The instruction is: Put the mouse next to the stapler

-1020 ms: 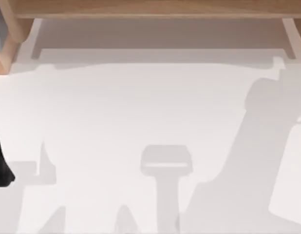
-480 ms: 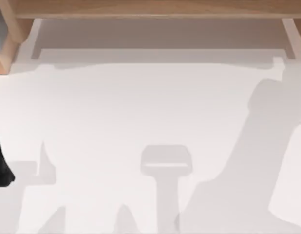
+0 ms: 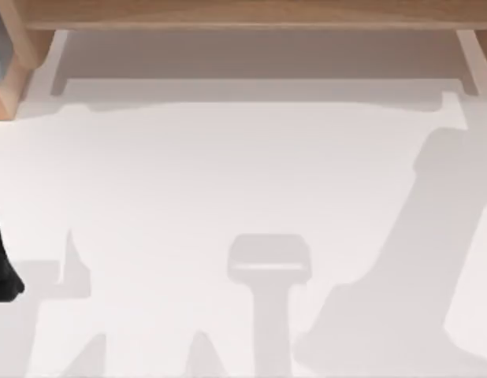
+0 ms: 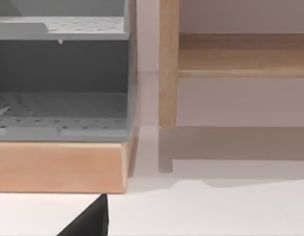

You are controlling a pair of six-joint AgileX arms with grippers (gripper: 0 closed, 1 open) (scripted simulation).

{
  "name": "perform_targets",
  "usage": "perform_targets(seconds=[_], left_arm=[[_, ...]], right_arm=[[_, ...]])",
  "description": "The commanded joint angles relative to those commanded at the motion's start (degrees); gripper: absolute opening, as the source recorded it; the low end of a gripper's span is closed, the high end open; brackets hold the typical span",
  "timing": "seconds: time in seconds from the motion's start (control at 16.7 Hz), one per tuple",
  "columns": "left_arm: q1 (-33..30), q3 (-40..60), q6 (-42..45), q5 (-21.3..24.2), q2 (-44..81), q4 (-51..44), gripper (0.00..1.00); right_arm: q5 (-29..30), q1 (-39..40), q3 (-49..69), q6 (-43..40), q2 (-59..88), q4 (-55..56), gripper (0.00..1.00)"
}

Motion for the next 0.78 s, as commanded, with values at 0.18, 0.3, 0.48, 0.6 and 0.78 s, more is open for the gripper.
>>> perform_targets(seconds=[0.18,0.3,0.48,0.6,0.78], left_arm=[[0.0,0.0,0.0,0.0,0.0,0.0,1.0],[0.0,0.0,0.0,0.0,0.0,0.0,1.0],[0.0,0.0,0.0,0.0,0.0,0.0,1.0],[0.0,0.0,0.0,0.0,0.0,0.0,1.0],[0.0,0.0,0.0,0.0,0.0,0.0,1.0]], right_arm=[[0.0,0.0,0.0,0.0,0.0,0.0,1.0],[0.0,0.0,0.0,0.0,0.0,0.0,0.85],[0.0,0.0,0.0,0.0,0.0,0.0,0.62],[0.0,0.0,0.0,0.0,0.0,0.0,0.47],[0.0,0.0,0.0,0.0,0.0,0.0,0.25]])
